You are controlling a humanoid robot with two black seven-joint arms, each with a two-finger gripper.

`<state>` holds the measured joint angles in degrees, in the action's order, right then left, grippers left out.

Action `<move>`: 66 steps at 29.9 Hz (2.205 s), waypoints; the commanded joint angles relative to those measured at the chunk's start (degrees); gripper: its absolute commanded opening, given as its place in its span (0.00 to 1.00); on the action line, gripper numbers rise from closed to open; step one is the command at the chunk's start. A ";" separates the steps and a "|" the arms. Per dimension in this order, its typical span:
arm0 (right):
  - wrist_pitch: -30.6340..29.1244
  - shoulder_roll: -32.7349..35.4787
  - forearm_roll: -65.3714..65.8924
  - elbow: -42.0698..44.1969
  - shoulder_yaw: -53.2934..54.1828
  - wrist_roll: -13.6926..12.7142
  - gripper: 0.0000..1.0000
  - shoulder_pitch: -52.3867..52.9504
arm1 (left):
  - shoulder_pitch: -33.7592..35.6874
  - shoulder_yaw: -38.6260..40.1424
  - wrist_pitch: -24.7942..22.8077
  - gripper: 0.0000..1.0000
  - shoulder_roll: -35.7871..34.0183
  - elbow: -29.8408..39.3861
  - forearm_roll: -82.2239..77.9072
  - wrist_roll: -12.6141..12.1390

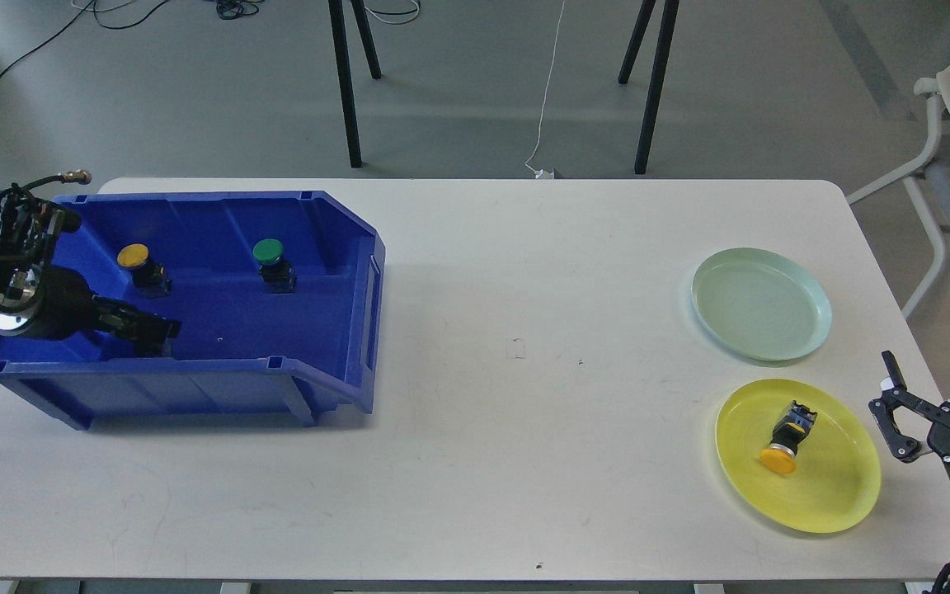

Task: Pass button and place on color plate
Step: 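Reach the left gripper into the bin and grasp a green button, then lift the green button and extend it toward the right gripper, then grasp the green button with the right gripper and release left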

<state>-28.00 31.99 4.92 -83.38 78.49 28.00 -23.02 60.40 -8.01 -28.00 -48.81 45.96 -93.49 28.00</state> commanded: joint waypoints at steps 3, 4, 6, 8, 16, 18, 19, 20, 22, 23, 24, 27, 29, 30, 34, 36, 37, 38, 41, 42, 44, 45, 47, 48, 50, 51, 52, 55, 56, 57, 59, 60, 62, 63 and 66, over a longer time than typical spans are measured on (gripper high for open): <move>0.00 0.00 -0.09 0.14 0.09 0.00 0.98 -0.18 | -0.19 -0.17 0.00 0.58 -0.06 0.01 -0.28 0.00; 0.00 0.00 -0.09 0.14 0.09 0.00 0.98 -0.27 | -0.28 -0.17 0.00 0.56 -0.06 0.01 -0.28 0.00; 0.00 0.00 -0.09 0.06 0.09 0.00 0.98 -0.27 | -0.54 -0.17 0.00 0.54 -0.06 0.01 -0.20 0.00; 0.00 0.00 -0.09 0.14 0.09 0.00 0.98 -0.36 | -0.54 -0.17 0.00 0.40 -0.06 0.09 -0.28 0.00; 0.00 0.00 -0.35 0.06 0.18 0.00 0.98 -0.45 | -0.72 0.62 0.22 0.05 -0.50 0.70 0.24 0.00; 0.00 0.00 -0.44 0.06 0.18 0.00 0.98 -0.45 | 0.07 1.76 0.00 0.05 -1.03 2.11 1.38 0.00; 0.00 0.00 -0.52 0.06 0.18 0.00 0.98 -0.45 | 0.85 3.85 0.00 0.05 -1.90 3.77 2.86 0.00; 0.00 0.00 -0.53 0.06 0.18 0.00 0.98 -0.45 | 1.47 6.05 0.00 0.05 -3.21 5.44 4.71 0.00; 0.00 0.00 -0.53 0.06 0.35 0.00 0.98 -0.36 | 1.74 11.58 0.00 0.05 -5.94 9.30 10.49 0.00; 0.00 0.00 -0.53 0.06 0.35 0.00 0.98 -0.44 | 1.39 14.48 0.00 0.06 -6.56 11.76 14.61 0.00; 0.00 0.00 -0.53 0.06 0.18 0.00 0.98 -0.45 | 0.87 16.77 0.00 0.06 -6.48 14.22 19.62 0.00; 0.00 0.00 -0.53 -0.03 0.09 0.00 0.98 -0.45 | -2.99 19.51 0.00 0.06 -4.47 20.64 36.05 0.00; 0.00 0.00 -0.44 -0.12 0.00 0.00 0.98 -0.45 | -5.37 20.39 0.00 0.07 0.17 25.12 45.64 0.00; 0.00 0.00 -0.26 -0.29 0.00 0.00 0.98 -0.45 | -6.77 20.57 0.00 0.07 2.90 26.88 47.94 0.00; 0.00 0.00 5.77 -0.38 -0.17 0.00 0.98 -0.18 | -14.94 21.36 5.83 0.08 18.19 29.62 49.46 0.00; 0.00 -0.35 12.18 -0.91 -0.26 0.00 0.98 0.25 | -17.93 24.94 5.59 0.08 19.01 30.32 49.90 0.00; 0.00 -0.52 15.00 -1.43 -0.26 0.00 0.98 0.34 | -19.25 26.36 5.15 0.08 19.27 30.50 49.81 0.00; 0.00 -0.79 18.08 -2.40 -0.78 0.00 0.98 0.78 | -20.66 27.33 4.80 0.08 19.01 30.76 49.55 0.00; 0.00 -1.14 23.72 -4.42 -5.86 0.00 0.98 6.21 | -22.07 27.43 4.62 0.09 18.57 30.77 49.02 0.00; 0.66 -1.32 23.82 -4.60 -8.06 0.00 0.98 8.67 | -22.08 27.43 4.71 0.09 18.57 30.77 48.85 0.00; 3.12 -2.89 23.91 -4.60 -14.21 0.00 0.98 14.90 | -22.08 27.43 4.71 0.09 18.57 30.77 48.76 0.00; 4.44 -3.86 23.91 -4.60 -17.02 0.00 0.98 17.63 | -22.08 27.43 4.71 0.09 18.66 30.77 48.76 0.00; 7.60 -6.23 23.91 -4.60 -23.35 0.00 0.98 23.52 | -22.08 27.52 4.79 0.09 18.66 30.77 48.76 0.00; 9.18 -7.37 23.91 -4.60 -26.51 -0.66 0.98 26.59 | -22.08 27.52 4.80 0.09 18.66 30.77 48.76 0.00; 11.82 -9.39 23.91 -4.17 -32.05 -2.33 0.98 31.79 | -22.08 27.52 4.88 0.09 18.66 30.77 48.76 0.00; 13.31 -10.36 24.00 -3.82 -34.95 -3.38 0.98 34.25 | -22.08 27.60 4.88 0.09 18.66 30.77 48.76 0.00; 14.72 -10.98 24.00 -3.29 -37.68 -4.52 0.98 36.71 | -22.08 27.52 4.88 0.09 18.66 30.77 48.76 0.00; 17.54 -12.21 23.65 -1.44 -42.09 -5.76 0.98 40.24 | -22.08 27.69 4.97 0.09 18.66 30.77 48.76 0.00; 17.89 -12.74 23.56 -1.26 -42.79 -5.85 0.98 40.68 | -22.08 27.69 4.97 0.09 18.66 30.77 48.76 0.00; 18.07 -13.44 23.56 -1.26 -43.06 -5.85 0.98 40.77 | -22.16 27.69 4.97 0.09 18.66 30.77 48.76 0.00; 18.07 -14.67 23.38 -1.35 -43.07 -5.85 0.98 40.77 | -22.17 27.78 4.97 0.09 18.66 30.77 48.76 0.00; 18.07 -15.46 23.29 -1.35 -43.07 -5.85 0.98 40.69 | -22.17 27.78 4.97 0.09 18.66 30.77 48.76 0.00; 18.07 -16.60 22.68 -1.35 -43.07 -5.76 0.98 40.69 | -22.17 27.87 4.97 0.09 18.66 30.77 48.76 0.00; 18.07 -17.13 22.50 -1.44 -43.07 -5.76 0.98 40.60 | -22.17 27.87 4.97 0.09 18.66 30.77 48.84 0.00; 18.16 -17.49 22.24 -1.88 -42.89 -5.67 0.98 40.25 | -22.17 27.96 4.97 0.09 18.66 30.77 48.76 0.00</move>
<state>-9.91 14.97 27.42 -84.80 35.44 22.19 17.61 38.24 19.87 -23.03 -30.15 76.73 -44.74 28.00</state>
